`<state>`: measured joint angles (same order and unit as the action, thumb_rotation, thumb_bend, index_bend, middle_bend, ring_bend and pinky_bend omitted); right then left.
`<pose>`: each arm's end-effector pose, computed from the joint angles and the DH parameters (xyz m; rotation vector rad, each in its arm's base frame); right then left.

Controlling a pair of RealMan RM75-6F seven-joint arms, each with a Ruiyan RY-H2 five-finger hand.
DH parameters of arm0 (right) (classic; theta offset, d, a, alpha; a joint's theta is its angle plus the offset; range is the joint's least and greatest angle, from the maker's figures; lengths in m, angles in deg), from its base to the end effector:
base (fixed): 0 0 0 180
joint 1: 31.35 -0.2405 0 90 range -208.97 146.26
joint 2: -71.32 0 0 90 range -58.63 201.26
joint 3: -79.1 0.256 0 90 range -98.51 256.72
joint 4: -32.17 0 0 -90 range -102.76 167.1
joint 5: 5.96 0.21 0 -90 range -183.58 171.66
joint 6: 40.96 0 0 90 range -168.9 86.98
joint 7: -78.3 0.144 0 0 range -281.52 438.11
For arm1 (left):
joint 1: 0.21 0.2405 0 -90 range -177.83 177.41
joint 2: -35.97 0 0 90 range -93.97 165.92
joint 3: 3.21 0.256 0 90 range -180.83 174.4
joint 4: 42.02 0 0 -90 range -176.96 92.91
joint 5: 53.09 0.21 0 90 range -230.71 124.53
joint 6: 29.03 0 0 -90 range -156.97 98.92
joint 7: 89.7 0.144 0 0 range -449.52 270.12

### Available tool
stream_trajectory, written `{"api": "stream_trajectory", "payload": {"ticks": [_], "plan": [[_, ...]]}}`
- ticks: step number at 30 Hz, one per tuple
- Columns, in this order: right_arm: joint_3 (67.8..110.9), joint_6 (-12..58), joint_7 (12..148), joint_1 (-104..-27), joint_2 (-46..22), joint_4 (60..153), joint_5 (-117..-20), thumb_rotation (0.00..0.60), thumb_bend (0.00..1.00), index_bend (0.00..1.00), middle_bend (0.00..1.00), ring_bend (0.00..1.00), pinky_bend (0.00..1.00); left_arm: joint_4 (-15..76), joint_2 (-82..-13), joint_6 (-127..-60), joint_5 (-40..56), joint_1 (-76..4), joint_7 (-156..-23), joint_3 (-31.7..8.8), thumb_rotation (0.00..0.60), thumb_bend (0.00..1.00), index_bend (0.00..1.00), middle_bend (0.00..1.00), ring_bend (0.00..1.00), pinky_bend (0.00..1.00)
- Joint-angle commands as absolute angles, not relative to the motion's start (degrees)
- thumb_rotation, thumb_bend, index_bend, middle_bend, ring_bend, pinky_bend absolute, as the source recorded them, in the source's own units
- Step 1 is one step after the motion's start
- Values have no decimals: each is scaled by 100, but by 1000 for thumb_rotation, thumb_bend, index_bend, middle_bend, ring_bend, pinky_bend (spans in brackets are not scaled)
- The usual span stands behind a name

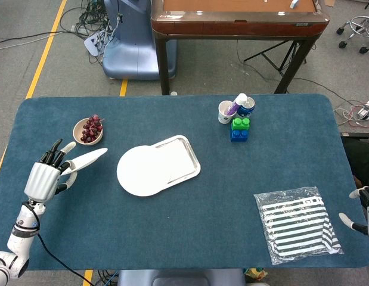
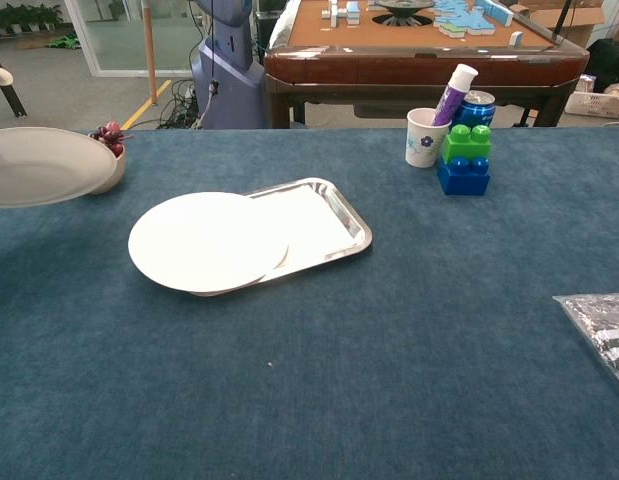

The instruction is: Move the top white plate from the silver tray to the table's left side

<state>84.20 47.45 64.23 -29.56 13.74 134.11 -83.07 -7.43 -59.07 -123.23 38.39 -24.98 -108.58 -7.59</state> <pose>-0.3187 -0.1491 0.1998 1.2204 -0.8322 0.6417 -0.3061 0.3087 0.0992 -1.5396 -0.4071 -1.2128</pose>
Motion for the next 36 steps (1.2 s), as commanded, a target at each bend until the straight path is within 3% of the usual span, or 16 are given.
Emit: {"api": "stream_trajectory", "payload": {"ticks": [1,14,25,36], "plan": [[8424,4735,6403,-2965,1362,13410,-8294,600,191,456,400,345,409,-902,-5951,-12257,3800,-2456,-10857,-741,600,382,723,189,37,286],[8449,4733,6379,-2983,1346,13418,-8256,600,191,456,400,344,409,-1083,-5997,-11963,3806,-2342,-10442,-559,600,382,743,201,38,285],[8456,4731,6373,-2993,1346,13428,-8245,600,191,456,400,345,409,-98,-5479,-11628,3764,-2165,-9745,-410,600,379,725,206,38,285],[8463,4708,6320,-3017,1319,13428,-8215,600,191,456,400,344,409,1391,-4715,-11354,3722,-1964,-8947,-268,600,334,537,206,36,285]]}}
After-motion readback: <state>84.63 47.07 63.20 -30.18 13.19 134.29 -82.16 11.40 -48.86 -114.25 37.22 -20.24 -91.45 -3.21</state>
